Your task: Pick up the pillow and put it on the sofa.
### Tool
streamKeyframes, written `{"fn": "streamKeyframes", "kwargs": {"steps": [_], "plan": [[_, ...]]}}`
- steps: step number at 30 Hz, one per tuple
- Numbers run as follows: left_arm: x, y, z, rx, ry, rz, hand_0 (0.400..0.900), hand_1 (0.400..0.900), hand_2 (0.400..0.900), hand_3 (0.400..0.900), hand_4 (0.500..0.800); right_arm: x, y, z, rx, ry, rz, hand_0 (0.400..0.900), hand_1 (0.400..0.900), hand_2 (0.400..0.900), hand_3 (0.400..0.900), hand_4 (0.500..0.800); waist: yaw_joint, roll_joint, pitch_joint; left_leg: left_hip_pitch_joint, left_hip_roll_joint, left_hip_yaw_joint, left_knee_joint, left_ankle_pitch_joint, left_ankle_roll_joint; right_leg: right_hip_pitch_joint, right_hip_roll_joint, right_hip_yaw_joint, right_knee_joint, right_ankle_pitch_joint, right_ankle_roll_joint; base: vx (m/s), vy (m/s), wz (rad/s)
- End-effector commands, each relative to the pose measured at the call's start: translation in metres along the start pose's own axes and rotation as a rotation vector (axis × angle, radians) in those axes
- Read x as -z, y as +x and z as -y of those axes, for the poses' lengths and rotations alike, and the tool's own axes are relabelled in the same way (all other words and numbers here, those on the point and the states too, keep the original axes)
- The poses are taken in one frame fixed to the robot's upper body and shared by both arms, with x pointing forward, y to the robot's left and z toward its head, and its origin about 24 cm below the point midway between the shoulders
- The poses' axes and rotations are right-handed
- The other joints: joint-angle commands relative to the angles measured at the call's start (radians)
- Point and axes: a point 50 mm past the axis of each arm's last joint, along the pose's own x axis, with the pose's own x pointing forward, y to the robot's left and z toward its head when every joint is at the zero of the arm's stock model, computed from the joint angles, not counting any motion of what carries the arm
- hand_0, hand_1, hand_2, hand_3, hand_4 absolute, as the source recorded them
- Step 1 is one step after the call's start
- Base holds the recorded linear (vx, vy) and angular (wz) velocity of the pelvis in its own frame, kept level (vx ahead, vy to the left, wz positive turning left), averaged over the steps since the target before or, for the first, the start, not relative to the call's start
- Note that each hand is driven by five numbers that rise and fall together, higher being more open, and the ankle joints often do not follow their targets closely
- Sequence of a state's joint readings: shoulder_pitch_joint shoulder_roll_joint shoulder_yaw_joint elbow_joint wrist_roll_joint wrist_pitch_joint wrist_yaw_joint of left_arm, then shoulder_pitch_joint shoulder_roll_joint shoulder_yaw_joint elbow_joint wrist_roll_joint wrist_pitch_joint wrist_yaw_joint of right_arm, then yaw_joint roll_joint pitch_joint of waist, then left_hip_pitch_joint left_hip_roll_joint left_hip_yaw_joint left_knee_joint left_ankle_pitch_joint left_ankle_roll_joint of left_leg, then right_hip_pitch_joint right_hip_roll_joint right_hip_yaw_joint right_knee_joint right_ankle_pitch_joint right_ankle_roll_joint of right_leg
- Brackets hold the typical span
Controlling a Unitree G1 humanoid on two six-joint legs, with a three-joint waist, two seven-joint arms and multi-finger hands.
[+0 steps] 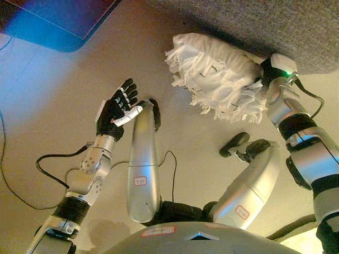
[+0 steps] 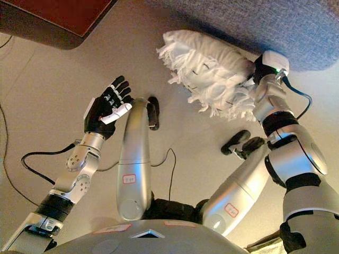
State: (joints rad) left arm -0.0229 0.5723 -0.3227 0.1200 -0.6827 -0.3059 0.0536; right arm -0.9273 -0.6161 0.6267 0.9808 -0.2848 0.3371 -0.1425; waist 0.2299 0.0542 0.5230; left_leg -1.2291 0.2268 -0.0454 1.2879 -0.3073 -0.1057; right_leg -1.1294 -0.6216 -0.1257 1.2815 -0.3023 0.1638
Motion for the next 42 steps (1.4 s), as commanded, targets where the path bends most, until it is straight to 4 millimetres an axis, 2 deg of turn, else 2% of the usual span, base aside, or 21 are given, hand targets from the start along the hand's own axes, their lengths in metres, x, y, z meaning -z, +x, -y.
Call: {"fn": "streamKeyframes", "kwargs": {"steps": [1,6,10,14,15,16,17,18,19,24,30,36,42], "plan": [[-0.027,-0.001,0.017,0.065,-0.043,0.173,0.900,0.900,0.900,0.900,0.800,-0.021,0.004,0.067,0.229,0.049,0.093,0.400,0.400,0.400,0.400,0.500,0.036,0.053,-0.003,0.126,0.042,-0.014,-0.017,-0.074,0.014,0.030,0.036,-0.022,-0.061,0.043,-0.023,0.01,-0.004,-0.10],[-0.015,-0.007,0.006,-0.063,-0.194,0.121,0.900,0.900,0.900,0.900,0.800,-0.031,-0.003,0.070,0.285,0.070,0.197,0.400,0.400,0.400,0.400,0.500,0.026,0.039,-0.003,0.198,0.063,0.000,-0.112,-0.041,0.011,0.105,0.046,-0.044,-0.152,0.082,-0.017,0.01,-0.033,-0.09],[-0.009,-0.012,0.001,-0.084,-0.161,0.109,0.900,0.900,0.900,0.900,0.800,-0.041,-0.012,0.076,0.332,0.091,0.280,0.400,0.400,0.400,0.400,0.500,0.014,0.022,-0.003,0.271,0.086,0.018,-0.230,0.007,0.002,0.179,0.056,-0.067,-0.261,0.133,-0.012,0.00,-0.052,-0.14],[-0.007,-0.014,-0.002,-0.101,-0.151,0.093,0.900,0.900,0.900,0.900,0.800,-0.044,-0.025,0.082,0.400,0.100,0.379,0.400,0.400,0.400,0.400,0.500,-0.006,0.002,-0.003,0.387,0.094,0.057,-0.418,0.080,-0.006,0.298,0.069,-0.119,-0.449,0.215,0.005,-0.02,-0.044,-0.15],[-0.005,-0.013,-0.003,-0.119,-0.167,0.078,0.900,0.900,0.900,0.900,0.800,-0.045,-0.029,0.082,0.418,0.112,0.407,0.400,0.400,0.400,0.400,0.500,-0.012,-0.008,-0.003,0.427,0.089,0.066,-0.482,0.103,-0.007,0.337,0.070,-0.139,-0.514,0.243,0.015,-0.08,-0.042,-0.10],[-0.006,-0.010,-0.004,-0.135,-0.178,0.074,0.900,0.900,0.900,0.900,0.800,-0.046,-0.032,0.086,0.436,0.128,0.426,0.400,0.400,0.400,0.400,0.500,-0.019,-0.021,-0.003,0.445,0.078,0.078,-0.555,0.156,0.002,0.365,0.070,-0.166,-0.593,0.293,0.009,-0.01,-0.049,-0.10],[-0.003,-0.010,-0.005,-0.148,-0.186,0.059,0.900,0.900,0.900,0.900,0.800,-0.046,-0.035,0.084,0.439,0.132,0.438,0.400,0.400,0.400,0.400,0.500,-0.018,-0.022,-0.003,0.484,0.081,0.081,-0.574,0.139,-0.007,0.399,0.074,-0.169,-0.603,0.276,0.026,-0.03,-0.054,-0.07],[-0.002,-0.009,-0.007,-0.167,-0.199,0.050,0.900,0.900,0.900,0.900,0.800,-0.046,-0.038,0.084,0.454,0.143,0.456,0.400,0.400,0.400,0.400,0.500,-0.022,-0.030,-0.003,0.514,0.076,0.089,-0.617,0.156,-0.007,0.430,0.077,-0.180,-0.644,0.291,0.031,-0.03,-0.071,-0.06],[0.000,-0.007,-0.009,-0.191,-0.221,0.038,0.900,0.900,0.900,0.900,0.800,-0.046,-0.043,0.085,0.475,0.162,0.477,0.400,0.400,0.400,0.400,0.500,-0.029,-0.045,-0.003,0.548,0.061,0.106,-0.692,0.209,0.003,0.476,0.079,-0.209,-0.737,0.341,0.028,-0.11,-0.079,-0.02],[0.003,-0.003,-0.018,-0.280,-0.212,0.026,0.900,0.900,0.900,0.900,0.800,-0.038,-0.061,0.084,0.539,0.208,0.551,0.400,0.400,0.400,0.400,0.500,-0.041,-0.086,-0.003,0.720,0.028,0.138,-0.864,0.266,0.003,0.659,0.095,-0.263,-0.935,0.419,0.053,-0.05,-0.080,-0.10],[0.012,-0.003,-0.025,-0.358,-0.194,-0.035,0.900,0.900,0.900,0.900,0.800,-0.032,-0.093,0.070,0.545,0.279,0.655,0.400,0.400,0.400,0.400,0.500,-0.080,-0.113,-0.081,0.889,0.015,0.178,-0.980,0.278,0.002,0.838,0.135,-0.293,-1.084,0.478,0.070,0.04,-0.047,-0.11],[0.037,-0.015,-0.029,-0.398,-0.165,-0.148,0.900,0.900,0.900,0.900,0.800,-0.012,-0.133,0.053,0.522,0.354,0.747,0.400,0.400,0.400,0.400,0.500,-0.123,-0.129,-0.203,1.100,0.008,0.264,-1.171,0.302,0.001,1.007,0.181,-0.312,-1.230,0.534,0.096,0.15,-0.024,-0.11],[0.054,-0.027,-0.029,-0.400,-0.152,-0.212,0.900,0.900,0.900,0.900,0.800,-0.005,-0.154,0.056,0.507,0.399,0.809,0.400,0.400,0.400,0.400,0.500,-0.153,-0.128,-0.288,1.209,-0.008,0.325,-1.265,0.308,0.011,1.043,0.197,-0.324,-1.255,0.580,0.098,0.10,0.010,-0.04]]}}
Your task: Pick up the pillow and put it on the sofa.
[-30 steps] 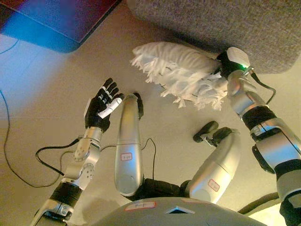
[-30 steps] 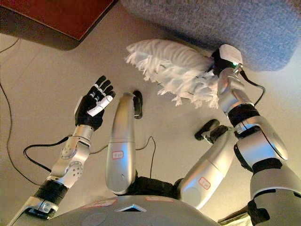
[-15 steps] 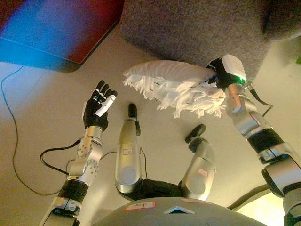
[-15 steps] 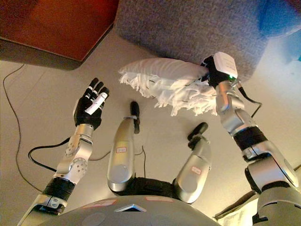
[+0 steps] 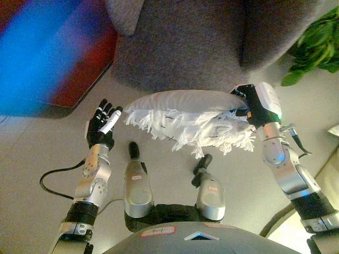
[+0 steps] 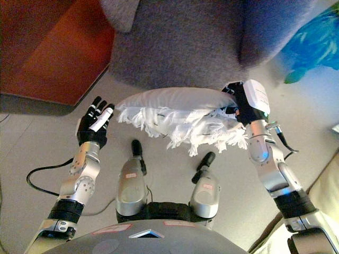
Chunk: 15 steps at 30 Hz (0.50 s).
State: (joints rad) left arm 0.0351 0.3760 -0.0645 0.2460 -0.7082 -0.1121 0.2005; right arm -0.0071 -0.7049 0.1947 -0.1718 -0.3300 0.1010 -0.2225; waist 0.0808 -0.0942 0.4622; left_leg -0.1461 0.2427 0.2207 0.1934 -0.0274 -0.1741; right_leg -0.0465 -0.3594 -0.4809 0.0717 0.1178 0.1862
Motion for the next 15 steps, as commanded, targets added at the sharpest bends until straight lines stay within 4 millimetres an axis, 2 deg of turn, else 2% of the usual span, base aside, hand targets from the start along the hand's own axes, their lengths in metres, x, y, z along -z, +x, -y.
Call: {"fn": "streamKeyframes", "kwargs": {"steps": [1,9,15], "plan": [[0.019,-0.009,0.002,0.041,0.049,-0.021,0.900,0.900,0.900,0.900,0.800,-0.055,0.008,0.082,0.368,-0.003,0.377,0.400,0.400,0.400,0.400,0.500,-0.009,0.022,-0.245,0.146,-0.031,0.067,-0.188,0.029,0.083,-0.032,-0.060,0.031,-0.041,0.160,0.076,0.12,0.047,0.05],[0.028,-0.018,-0.013,0.013,0.067,-0.080,0.900,0.900,0.900,0.900,0.800,-0.053,-0.002,0.095,0.261,0.023,0.381,0.400,0.400,0.400,0.400,0.500,-0.014,0.016,-0.315,0.212,-0.054,0.069,-0.212,0.016,0.086,0.029,-0.033,0.029,-0.040,0.125,0.076,0.14,0.034,0.13],[0.026,-0.022,-0.027,0.005,0.076,-0.098,0.900,0.900,0.900,0.900,0.800,-0.033,0.010,0.088,0.062,0.060,0.254,0.400,0.400,0.400,0.400,0.500,0.016,-0.003,-0.337,0.239,-0.050,0.058,-0.203,0.011,0.078,0.075,-0.023,0.000,-0.038,0.093,0.068,0.16,-0.009,0.17]]}}
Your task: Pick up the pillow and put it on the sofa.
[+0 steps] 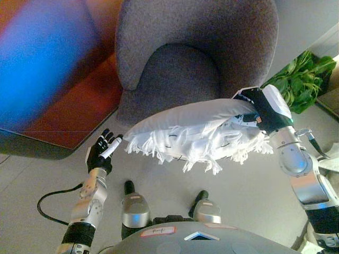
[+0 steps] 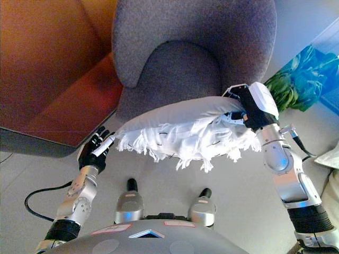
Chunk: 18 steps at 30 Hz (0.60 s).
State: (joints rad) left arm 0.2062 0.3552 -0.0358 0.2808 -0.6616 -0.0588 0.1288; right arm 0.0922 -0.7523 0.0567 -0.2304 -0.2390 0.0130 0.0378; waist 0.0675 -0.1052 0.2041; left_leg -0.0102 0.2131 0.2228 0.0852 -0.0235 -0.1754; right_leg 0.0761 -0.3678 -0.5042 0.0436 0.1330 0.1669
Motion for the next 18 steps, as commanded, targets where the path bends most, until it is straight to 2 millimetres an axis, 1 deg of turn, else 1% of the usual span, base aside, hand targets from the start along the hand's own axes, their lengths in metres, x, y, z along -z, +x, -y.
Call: {"fn": "streamKeyframes", "kwargs": {"steps": [1,2,4,5,6,9,10,12,13,14,15,16,17,18], "plan": [[-0.022,0.010,0.006,0.063,0.027,0.098,0.900,0.900,0.900,0.900,0.800,-0.033,0.018,0.076,0.206,0.002,0.187,0.400,0.400,0.400,0.400,0.500,0.044,0.002,-0.081,0.108,-0.017,0.051,-0.096,0.009,0.074,-0.035,-0.012,0.010,-0.014,0.073,0.085,0.16,-0.058,0.18],[-0.022,0.009,0.005,0.066,0.032,0.095,0.900,0.900,0.900,0.900,0.800,-0.028,0.022,0.078,0.195,0.008,0.161,0.400,0.400,0.400,0.400,0.500,0.053,-0.002,-0.082,0.110,-0.015,0.046,-0.096,0.010,0.072,-0.027,-0.011,0.001,-0.017,0.070,0.084,0.18,-0.068,0.20],[-0.023,0.007,0.002,0.078,0.047,0.089,0.900,0.900,0.900,0.900,0.800,-0.016,0.037,0.086,0.179,-0.001,0.100,0.400,0.400,0.400,0.400,0.500,0.081,-0.011,-0.083,0.113,-0.012,0.030,-0.097,0.012,0.064,-0.008,-0.004,-0.022,-0.025,0.063,0.079,0.18,-0.064,0.21],[-0.026,0.006,0.002,0.086,0.057,0.091,0.900,0.900,0.900,0.900,0.800,-0.010,0.047,0.094,0.187,-0.008,0.060,0.400,0.400,0.400,0.400,0.500,0.103,-0.017,-0.081,0.112,-0.012,0.016,-0.097,0.014,0.060,0.001,0.000,-0.033,-0.029,0.058,0.076,0.18,-0.053,0.22],[-0.027,0.005,0.001,0.086,0.059,0.093,0.900,0.900,0.900,0.900,0.800,-0.006,0.052,0.097,0.185,-0.007,0.031,0.400,0.400,0.400,0.400,0.500,0.111,-0.018,-0.080,0.111,-0.013,0.008,-0.097,0.015,0.059,0.006,0.002,-0.040,-0.031,0.055,0.075,0.19,-0.058,0.23],[-0.036,0.001,-0.001,0.100,0.081,0.101,0.900,0.900,0.900,0.900,0.800,0.012,0.071,0.119,0.234,-0.035,-0.077,0.400,0.400,0.400,0.400,0.500,0.164,-0.027,-0.073,0.100,-0.012,-0.032,-0.096,0.022,0.049,0.025,0.010,-0.064,-0.037,0.043,0.071,0.18,-0.079,0.24],[-0.040,0.000,-0.002,0.109,0.095,0.102,0.900,0.900,0.900,0.900,0.800,0.020,0.077,0.134,0.265,-0.031,-0.147,0.400,0.400,0.400,0.400,0.500,0.197,-0.026,-0.071,0.103,-0.001,-0.061,-0.097,0.010,0.037,0.042,0.025,-0.060,-0.043,0.024,0.080,0.19,-0.110,0.26],[-0.047,0.000,-0.004,0.121,0.109,0.113,0.900,0.900,0.900,0.900,0.800,0.026,0.086,0.155,0.321,-0.045,-0.222,0.400,0.400,0.400,0.400,0.500,0.234,-0.030,-0.062,0.082,0.002,-0.085,-0.087,0.015,0.029,0.051,0.030,-0.076,-0.049,0.018,0.078,0.10,-0.138,0.27],[-0.056,0.001,-0.004,0.142,0.129,0.129,0.900,0.900,0.900,0.900,0.800,0.028,0.090,0.177,0.384,-0.064,-0.281,0.400,0.400,0.400,0.400,0.500,0.274,-0.037,-0.050,0.056,0.006,-0.111,-0.080,0.020,0.022,0.055,0.034,-0.091,-0.055,0.017,0.078,0.03,-0.181,0.33],[-0.061,0.002,-0.004,0.151,0.137,0.140,0.900,0.900,0.900,0.900,0.800,0.027,0.093,0.188,0.417,-0.082,-0.308,0.400,0.400,0.400,0.400,0.500,0.293,-0.039,-0.042,0.041,0.008,-0.127,-0.076,0.022,0.019,0.055,0.035,-0.100,-0.057,0.019,0.079,0.01,-0.181,0.33],[-0.064,0.002,-0.005,0.158,0.140,0.146,0.900,0.900,0.900,0.900,0.800,0.024,0.096,0.196,0.442,-0.082,-0.326,0.400,0.400,0.400,0.400,0.500,0.303,-0.039,-0.036,0.029,0.009,-0.139,-0.072,0.023,0.016,0.055,0.035,-0.105,-0.058,0.021,0.080,-0.02,-0.142,0.25],[-0.070,0.003,-0.004,0.168,0.145,0.160,0.900,0.900,0.900,0.900,0.800,0.020,0.098,0.209,0.477,-0.070,-0.360,0.400,0.400,0.400,0.400,0.500,0.325,-0.039,-0.026,0.011,0.012,-0.153,-0.070,0.026,0.013,0.053,0.036,-0.116,-0.062,0.021,0.082,-0.02,-0.148,0.29],[-0.076,0.004,-0.005,0.182,0.158,0.169,0.900,0.900,0.900,0.900,0.800,0.019,0.095,0.228,0.565,-0.081,-0.412,0.400,0.400,0.400,0.400,0.500,0.357,-0.039,-0.014,-0.007,0.013,-0.177,-0.071,0.031,0.011,0.054,0.038,-0.129,-0.068,0.024,0.083,-0.01,-0.128,0.26],[-0.078,0.004,-0.005,0.179,0.154,0.177,0.900,0.900,0.900,0.900,0.800,0.013,0.096,0.234,0.611,-0.090,-0.406,0.408,0.408,0.408,0.408,0.505,0.362,-0.035,-0.008,-0.012,0.014,-0.184,-0.070,0.032,0.010,0.056,0.039,-0.133,-0.071,0.026,0.084,0.00,-0.149,0.31]]}}
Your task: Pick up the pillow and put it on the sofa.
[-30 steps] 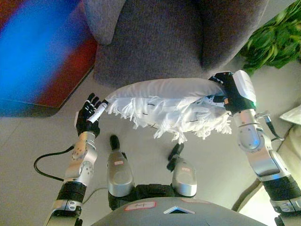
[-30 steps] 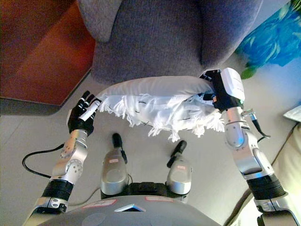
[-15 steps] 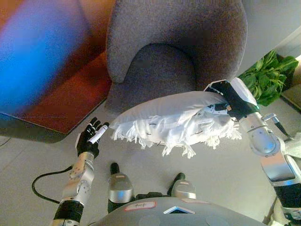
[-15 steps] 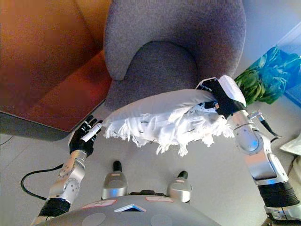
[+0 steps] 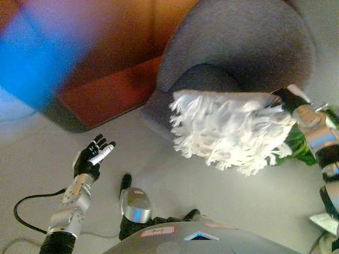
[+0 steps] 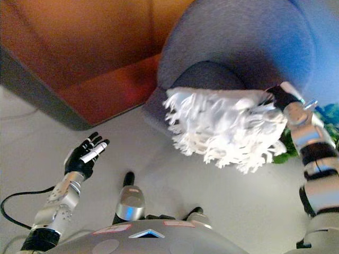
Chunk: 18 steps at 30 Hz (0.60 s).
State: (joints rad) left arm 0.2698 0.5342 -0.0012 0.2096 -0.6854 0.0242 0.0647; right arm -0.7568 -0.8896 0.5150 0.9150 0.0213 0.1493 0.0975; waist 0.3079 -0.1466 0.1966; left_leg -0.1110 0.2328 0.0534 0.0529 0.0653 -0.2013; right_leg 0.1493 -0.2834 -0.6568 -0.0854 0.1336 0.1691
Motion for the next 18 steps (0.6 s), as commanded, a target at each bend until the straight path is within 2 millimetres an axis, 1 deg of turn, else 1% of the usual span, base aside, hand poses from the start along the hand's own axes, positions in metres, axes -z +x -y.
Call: {"fn": "streamKeyframes", "kwargs": {"steps": [1,3,5,6,8,11,12,14,17,18], "plan": [[-0.062,0.011,0.022,0.158,0.020,0.224,0.900,0.900,0.900,0.900,0.800,-0.075,-0.041,0.163,0.617,0.173,0.144,0.900,0.900,0.900,0.900,0.800,0.141,0.005,0.011,0.067,-0.001,-0.026,-0.026,-0.058,0.034,-0.016,-0.048,0.011,0.056,0.028,0.084,-0.02,-0.125,0.23],[-0.071,0.010,0.021,0.173,0.028,0.248,0.900,0.900,0.900,0.900,0.800,-0.072,-0.043,0.171,0.633,0.213,0.083,0.900,0.900,0.900,0.900,0.800,0.163,-0.003,0.025,0.039,0.006,-0.040,-0.016,-0.056,0.030,-0.015,-0.048,-0.001,0.049,0.031,0.087,-0.05,-0.125,0.20],[-0.074,0.009,0.022,0.183,0.037,0.254,0.900,0.900,0.900,0.900,0.800,-0.070,-0.046,0.177,0.678,0.209,0.075,0.900,0.900,0.900,0.900,0.800,0.171,-0.003,0.031,0.037,0.014,-0.043,-0.020,-0.048,0.029,-0.005,-0.044,-0.013,0.044,0.031,0.088,-0.01,-0.039,0.08],[-0.073,0.008,0.022,0.181,0.042,0.249,0.900,0.900,0.900,0.900,0.800,-0.069,-0.047,0.179,0.694,0.210,0.072,0.900,0.900,0.900,0.900,0.800,0.172,-0.003,0.030,0.040,0.018,-0.042,-0.023,-0.043,0.029,0.002,-0.043,-0.017,0.044,0.031,0.088,0.07,0.029,0.05],[-0.064,0.005,0.020,0.165,0.047,0.212,0.900,0.900,0.900,0.900,0.800,-0.064,-0.047,0.178,0.726,0.234,0.060,0.900,0.900,0.900,0.900,0.800,0.170,-0.006,0.013,0.057,0.025,-0.033,-0.026,-0.039,0.030,0.018,-0.042,-0.018,0.043,0.031,0.088,0.13,0.070,0.01],[-0.059,0.002,0.020,0.185,0.070,0.187,0.900,0.900,0.900,0.900,0.800,-0.056,-0.042,0.168,0.706,0.227,0.014,0.900,0.900,0.900,0.900,0.800,0.165,-0.008,-0.005,0.079,0.028,-0.022,-0.020,-0.045,0.033,0.034,-0.047,-0.014,0.047,0.028,0.087,0.11,0.073,-0.09],[-0.056,0.001,0.023,0.200,0.080,0.183,0.900,0.900,0.900,0.900,0.800,-0.055,-0.039,0.162,0.706,0.241,0.026,0.900,0.900,0.900,0.900,0.800,0.157,-0.004,-0.012,0.094,0.029,-0.014,-0.017,-0.050,0.038,0.041,-0.053,-0.012,0.050,0.030,0.086,0.06,0.097,-0.25],[-0.054,-0.001,0.024,0.204,0.076,0.179,0.900,0.900,0.900,0.900,0.800,-0.058,-0.037,0.154,0.708,0.254,0.053,0.900,0.900,0.900,0.900,0.800,0.148,0.000,-0.018,0.110,0.026,-0.003,-0.013,-0.056,0.042,0.050,-0.056,-0.007,0.051,0.030,0.086,0.01,0.117,-0.28],[-0.048,0.001,0.031,0.216,0.066,0.167,0.900,0.900,0.900,0.900,0.800,-0.066,-0.032,0.138,0.691,0.270,0.131,0.900,0.900,0.900,0.900,0.800,0.116,0.014,-0.034,0.141,0.019,0.026,-0.005,-0.070,0.050,0.059,-0.068,0.005,0.056,0.033,0.086,-0.04,0.141,-0.32],[-0.047,0.001,0.032,0.222,0.066,0.166,0.900,0.900,0.900,0.900,0.800,-0.067,-0.031,0.134,0.685,0.288,0.141,0.900,0.900,0.900,0.900,0.800,0.111,0.016,-0.036,0.146,0.018,0.031,-0.004,-0.072,0.052,0.058,-0.071,0.009,0.059,0.033,0.086,-0.06,0.113,-0.31]]}}
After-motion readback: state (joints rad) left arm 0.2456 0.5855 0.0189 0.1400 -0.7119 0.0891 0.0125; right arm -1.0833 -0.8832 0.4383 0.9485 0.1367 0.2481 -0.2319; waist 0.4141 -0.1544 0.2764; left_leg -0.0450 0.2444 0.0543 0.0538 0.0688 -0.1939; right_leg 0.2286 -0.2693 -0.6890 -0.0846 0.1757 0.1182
